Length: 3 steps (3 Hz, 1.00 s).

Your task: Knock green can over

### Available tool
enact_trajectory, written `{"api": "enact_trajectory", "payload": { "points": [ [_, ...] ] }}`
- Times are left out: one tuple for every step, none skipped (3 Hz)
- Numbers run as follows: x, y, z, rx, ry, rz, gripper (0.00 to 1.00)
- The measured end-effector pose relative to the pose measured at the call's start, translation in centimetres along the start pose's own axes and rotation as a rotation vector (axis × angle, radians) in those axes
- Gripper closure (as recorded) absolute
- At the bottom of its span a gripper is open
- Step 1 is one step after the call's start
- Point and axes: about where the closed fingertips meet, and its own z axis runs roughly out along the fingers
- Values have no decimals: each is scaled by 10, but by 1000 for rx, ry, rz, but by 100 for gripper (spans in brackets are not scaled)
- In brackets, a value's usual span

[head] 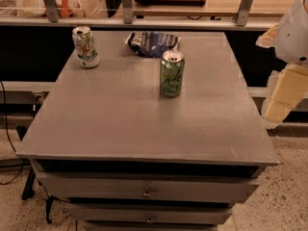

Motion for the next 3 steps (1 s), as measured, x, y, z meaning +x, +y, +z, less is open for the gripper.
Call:
{"api": "enact_trajectory", "payload": {
  "points": [
    [0, 0, 0, 0, 0, 0, 0],
    [-3, -3, 2, -2, -44, 18, 0],
    [-12, -8, 18, -23, -166, 48, 0]
  ]
}}
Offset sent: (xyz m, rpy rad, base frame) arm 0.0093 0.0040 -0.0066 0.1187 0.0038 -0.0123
